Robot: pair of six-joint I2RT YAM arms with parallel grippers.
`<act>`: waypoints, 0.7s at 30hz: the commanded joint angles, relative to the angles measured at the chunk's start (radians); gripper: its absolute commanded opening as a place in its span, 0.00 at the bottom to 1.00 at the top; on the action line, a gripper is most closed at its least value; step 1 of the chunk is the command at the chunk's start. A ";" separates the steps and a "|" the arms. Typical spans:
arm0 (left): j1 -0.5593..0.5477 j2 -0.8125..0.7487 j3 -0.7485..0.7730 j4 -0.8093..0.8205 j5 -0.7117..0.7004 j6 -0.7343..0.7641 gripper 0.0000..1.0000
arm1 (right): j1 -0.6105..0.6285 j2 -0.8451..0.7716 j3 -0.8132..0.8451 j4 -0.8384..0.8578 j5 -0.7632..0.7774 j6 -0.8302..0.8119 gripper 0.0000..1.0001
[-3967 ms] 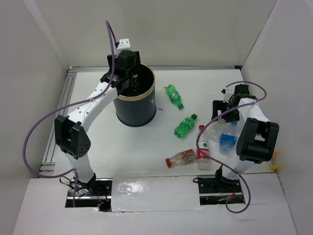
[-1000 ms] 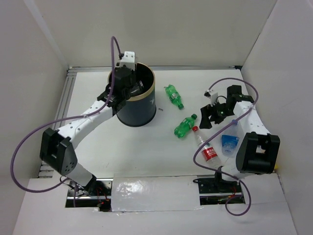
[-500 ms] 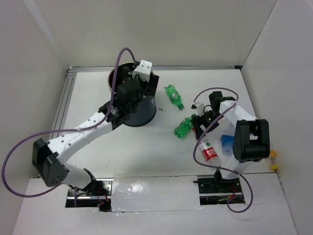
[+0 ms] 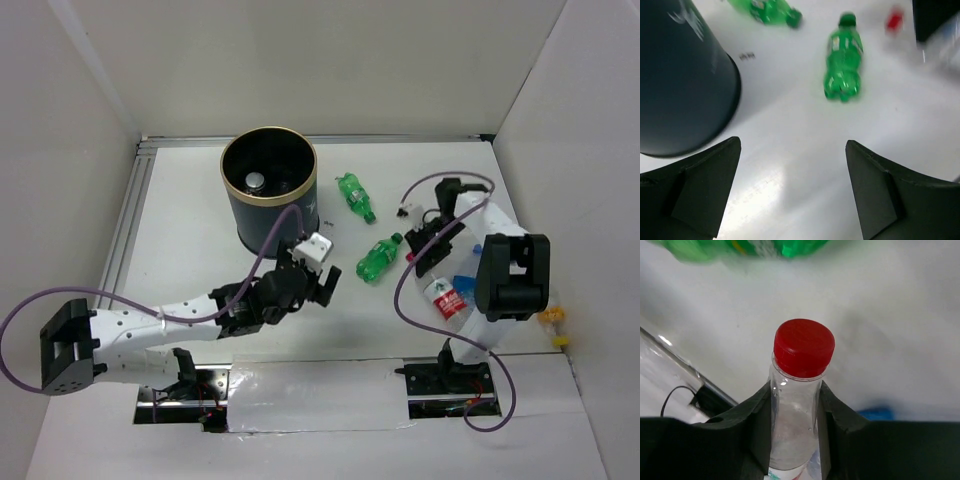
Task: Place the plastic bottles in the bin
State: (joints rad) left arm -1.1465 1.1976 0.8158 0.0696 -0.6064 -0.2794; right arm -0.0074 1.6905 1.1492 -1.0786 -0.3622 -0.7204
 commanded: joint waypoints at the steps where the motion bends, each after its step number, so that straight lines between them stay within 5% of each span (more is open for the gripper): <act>1: -0.038 0.014 -0.032 0.021 -0.004 -0.147 0.98 | -0.031 -0.111 0.303 -0.150 -0.130 -0.099 0.05; 6: -0.048 0.052 -0.102 0.030 0.048 -0.179 0.98 | 0.016 -0.052 0.818 -0.097 -0.358 -0.094 0.02; 9: -0.059 0.074 -0.147 0.048 0.071 -0.190 0.98 | 0.075 -0.084 0.801 0.301 -0.443 0.083 0.00; 10: -0.068 0.088 -0.147 0.048 0.071 -0.204 0.98 | 0.139 -0.118 0.769 0.579 -0.443 0.138 0.00; 13: -0.077 0.097 -0.167 0.039 0.071 -0.227 0.98 | 0.278 -0.106 0.733 0.898 -0.422 0.283 0.00; 21: -0.099 0.115 -0.176 0.065 0.089 -0.245 0.98 | 0.569 0.251 1.147 0.939 -0.333 0.309 0.00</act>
State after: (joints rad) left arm -1.2308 1.2987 0.6357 0.0788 -0.5205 -0.4904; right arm 0.4919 1.8839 2.2150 -0.2462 -0.7345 -0.4385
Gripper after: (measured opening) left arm 0.982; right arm 0.415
